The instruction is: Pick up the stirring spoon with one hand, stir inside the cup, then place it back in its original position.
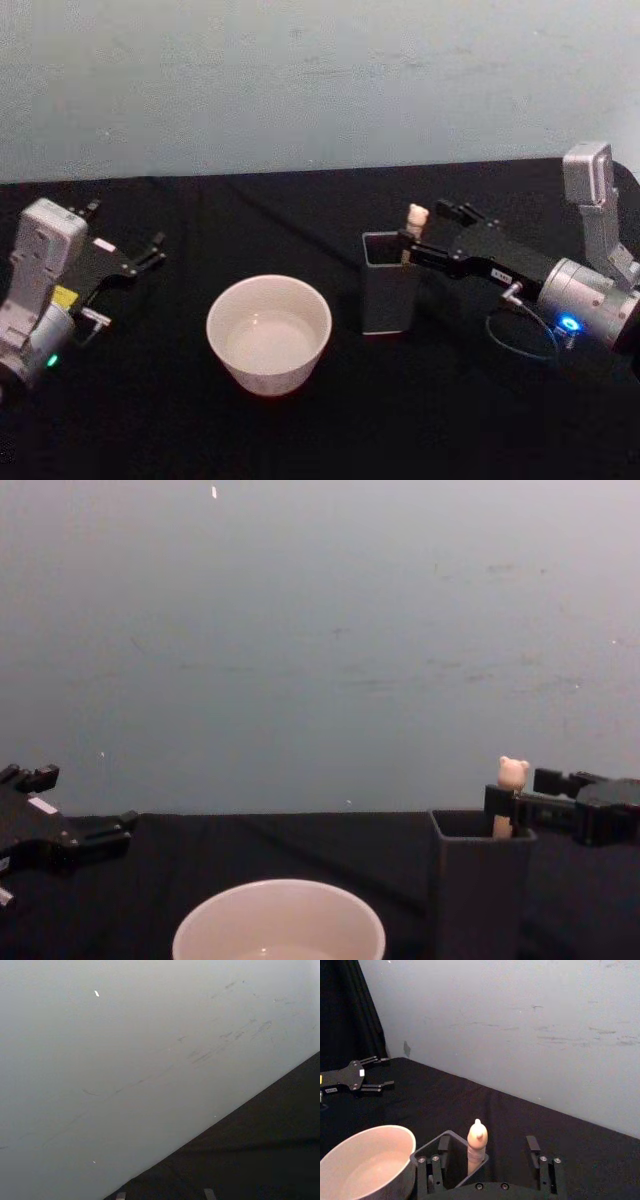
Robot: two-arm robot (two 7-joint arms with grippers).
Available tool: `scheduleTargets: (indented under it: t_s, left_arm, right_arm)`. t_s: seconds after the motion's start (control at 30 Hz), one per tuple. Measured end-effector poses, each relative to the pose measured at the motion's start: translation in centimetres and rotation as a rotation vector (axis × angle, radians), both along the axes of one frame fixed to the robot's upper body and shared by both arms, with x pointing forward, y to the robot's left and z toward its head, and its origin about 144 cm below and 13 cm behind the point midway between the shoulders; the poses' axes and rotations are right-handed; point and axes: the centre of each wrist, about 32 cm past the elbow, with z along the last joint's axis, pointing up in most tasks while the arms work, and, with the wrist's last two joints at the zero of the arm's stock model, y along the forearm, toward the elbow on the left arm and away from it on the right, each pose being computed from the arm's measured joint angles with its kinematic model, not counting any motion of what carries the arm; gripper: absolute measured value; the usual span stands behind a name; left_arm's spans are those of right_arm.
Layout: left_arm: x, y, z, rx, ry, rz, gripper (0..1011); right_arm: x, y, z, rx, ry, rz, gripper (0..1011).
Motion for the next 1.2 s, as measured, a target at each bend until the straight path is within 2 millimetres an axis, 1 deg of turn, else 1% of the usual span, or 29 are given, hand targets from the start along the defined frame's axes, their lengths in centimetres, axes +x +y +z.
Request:
scheduleTargets:
  t_s: [0.1, 0.13, 0.17, 0.2, 0.23, 0.3, 0.37, 0.43, 0.47, 0.57, 0.6, 0.63, 0.7, 0.73, 0.77, 0.83, 0.9, 1.2]
  left_arm:
    - [0.0, 0.0, 0.0, 0.0, 0.0, 0.0, 1001]
    - [0.0, 0.0, 0.0, 0.0, 0.0, 0.0, 1001]
    - [0.0, 0.0, 0.0, 0.0, 0.0, 0.0, 1001]
    - [0.0, 0.0, 0.0, 0.0, 0.0, 0.0, 1001]
    - [0.0, 0.0, 0.0, 0.0, 0.0, 0.0, 1001]
    - [0.0, 0.0, 0.0, 0.0, 0.0, 0.0, 1001]
    - [0.0, 0.0, 0.0, 0.0, 0.0, 0.0, 1001]
    - [0.0, 0.0, 0.0, 0.0, 0.0, 0.0, 1001]
    - [0.0, 0.0, 0.0, 0.0, 0.0, 0.0, 1001]
    - [0.0, 0.0, 0.0, 0.0, 0.0, 0.0, 1001]
    - [0.0, 0.0, 0.0, 0.0, 0.0, 0.0, 1002]
    - [0.0, 0.0, 0.0, 0.0, 0.0, 0.0, 1002]
    - [0.0, 0.0, 0.0, 0.0, 0.0, 0.0, 1001]
    - [0.0, 0.0, 0.0, 0.0, 0.0, 0.0, 1001]
    - [0.0, 0.0, 0.0, 0.0, 0.0, 0.0, 1001]
    - [0.0, 0.0, 0.0, 0.0, 0.0, 0.0, 1001]
    - [0.0, 0.0, 0.0, 0.0, 0.0, 0.0, 1001]
    - [0.0, 0.0, 0.0, 0.0, 0.0, 0.0, 1001]
  right_arm:
    - [-0.01, 0.0, 0.0, 0.0, 0.0, 0.0, 893]
    - [-0.01, 0.0, 0.0, 0.0, 0.0, 0.0, 893]
    - [-0.01, 0.0, 0.0, 0.0, -0.001, 0.0, 842]
    - [-0.01, 0.0, 0.0, 0.0, -0.001, 0.0, 826]
    - [-0.01, 0.0, 0.0, 0.0, -0.001, 0.0, 773]
    - [-0.01, 0.0, 0.0, 0.0, -0.001, 0.0, 758]
    - [-0.01, 0.0, 0.0, 0.0, -0.001, 0.0, 677]
    - [-0.01, 0.01, 0.0, 0.0, -0.001, 0.0, 620]
    - [-0.01, 0.0, 0.0, -0.001, -0.001, 0.0, 563]
    - [-0.01, 0.0, 0.0, -0.001, -0.002, 0.0, 503]
    - [-0.01, 0.0, 0.0, -0.001, -0.002, 0.0, 433]
    - [-0.01, 0.0, 0.0, -0.001, -0.002, 0.0, 390]
    - [-0.01, 0.01, 0.0, -0.001, -0.002, 0.0, 371]
    - [-0.01, 0.0, 0.0, -0.001, -0.002, 0.0, 314]
    - [-0.01, 0.0, 0.0, -0.001, -0.002, 0.0, 301]
    - [-0.01, 0.0, 0.0, -0.001, -0.002, 0.0, 224]
    - [-0.01, 0.01, 0.0, 0.0, -0.002, 0.0, 207]
    - [-0.01, 0.0, 0.0, 0.0, -0.002, 0.0, 207]
